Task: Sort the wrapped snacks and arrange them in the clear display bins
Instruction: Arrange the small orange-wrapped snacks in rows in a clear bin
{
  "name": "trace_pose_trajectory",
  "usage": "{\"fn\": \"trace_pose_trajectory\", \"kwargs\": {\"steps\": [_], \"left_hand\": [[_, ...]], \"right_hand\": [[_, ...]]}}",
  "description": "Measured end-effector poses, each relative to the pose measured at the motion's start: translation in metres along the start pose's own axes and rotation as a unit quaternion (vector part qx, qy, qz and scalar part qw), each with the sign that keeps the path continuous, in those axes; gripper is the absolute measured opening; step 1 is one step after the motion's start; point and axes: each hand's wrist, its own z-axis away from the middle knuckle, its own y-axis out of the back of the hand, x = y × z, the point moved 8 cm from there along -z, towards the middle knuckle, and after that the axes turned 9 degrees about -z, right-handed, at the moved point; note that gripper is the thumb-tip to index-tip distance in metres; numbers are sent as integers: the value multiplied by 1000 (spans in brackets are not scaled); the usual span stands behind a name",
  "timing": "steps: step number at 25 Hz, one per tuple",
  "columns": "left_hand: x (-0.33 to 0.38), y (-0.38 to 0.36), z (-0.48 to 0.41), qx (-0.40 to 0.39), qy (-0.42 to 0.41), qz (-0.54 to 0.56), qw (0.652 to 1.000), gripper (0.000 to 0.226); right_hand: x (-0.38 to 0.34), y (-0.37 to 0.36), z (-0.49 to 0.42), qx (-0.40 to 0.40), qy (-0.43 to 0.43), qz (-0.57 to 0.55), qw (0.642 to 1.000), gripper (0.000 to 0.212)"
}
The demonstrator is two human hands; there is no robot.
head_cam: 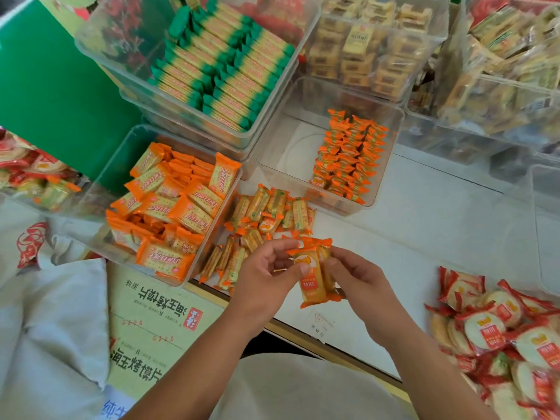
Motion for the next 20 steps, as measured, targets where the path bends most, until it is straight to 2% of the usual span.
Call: {"fn": "trace_pose_trajectory", "kwargs": {"steps": [2, 4, 7, 10, 12, 14, 17, 19, 20], "left_hand": [[-3, 0, 1, 16, 10, 10, 1000, 40], [-4, -3, 0, 13, 14, 8, 1000, 38], [-25, 1, -16, 3, 27, -11, 1000, 26], [-71, 44, -53, 135, 73, -157, 976, 13], [-94, 62, -76, 171, 115, -205, 957, 25], [-108, 64, -98, 149, 142, -252, 946, 31], [-110, 63, -115, 128, 146, -291, 937, 20], [-103, 63, -112, 112, 147, -251, 950, 16], [-96, 57, -106, 87, 146, -196, 966, 13]], "right_hand": [[2, -5, 0, -13, -5, 1, 1000, 22], [1, -8, -2, -9, 1, 9, 1000, 30], [6, 5, -8, 58, -11, 8, 998, 35], [10, 18, -13, 114, -29, -13, 993, 33], [8, 19, -14, 123, -24, -29, 992, 30], [2, 16, -14, 121, -14, -39, 992, 27], [-1, 17, -14, 129, -9, -47, 991, 27], [-3, 21, -15, 141, -9, -45, 989, 26], [-3, 23, -15, 146, -10, -45, 988, 26]]}}
